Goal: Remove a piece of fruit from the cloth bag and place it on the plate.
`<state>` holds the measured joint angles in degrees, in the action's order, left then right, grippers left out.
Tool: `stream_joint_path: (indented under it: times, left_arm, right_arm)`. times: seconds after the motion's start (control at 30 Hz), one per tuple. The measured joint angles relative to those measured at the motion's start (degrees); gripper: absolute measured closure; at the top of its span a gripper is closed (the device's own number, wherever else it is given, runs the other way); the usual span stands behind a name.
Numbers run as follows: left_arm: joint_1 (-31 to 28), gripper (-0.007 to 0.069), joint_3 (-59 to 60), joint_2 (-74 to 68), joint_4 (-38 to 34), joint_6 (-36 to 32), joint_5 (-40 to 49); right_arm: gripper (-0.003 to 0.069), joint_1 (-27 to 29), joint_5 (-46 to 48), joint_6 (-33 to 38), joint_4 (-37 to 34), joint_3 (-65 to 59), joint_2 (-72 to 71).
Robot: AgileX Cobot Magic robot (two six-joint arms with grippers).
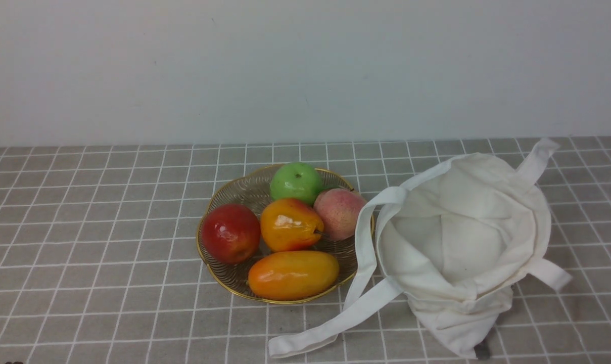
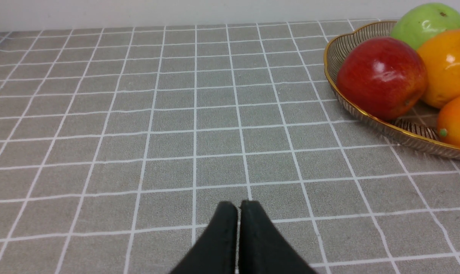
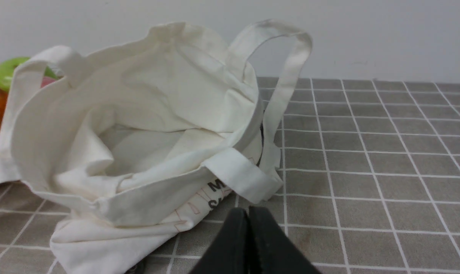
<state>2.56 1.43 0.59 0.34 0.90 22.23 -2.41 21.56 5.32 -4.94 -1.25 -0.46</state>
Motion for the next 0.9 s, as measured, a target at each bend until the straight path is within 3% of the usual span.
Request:
stream_joint_path:
  times: [0.9]
  left_arm:
    - [0.00, 0.0633, 0.00, 0.00, 0.00, 0.00, 0.00]
  right_arm:
    - [0.0673, 1.44, 0.07, -1.65, -0.17, 0.00, 0.00]
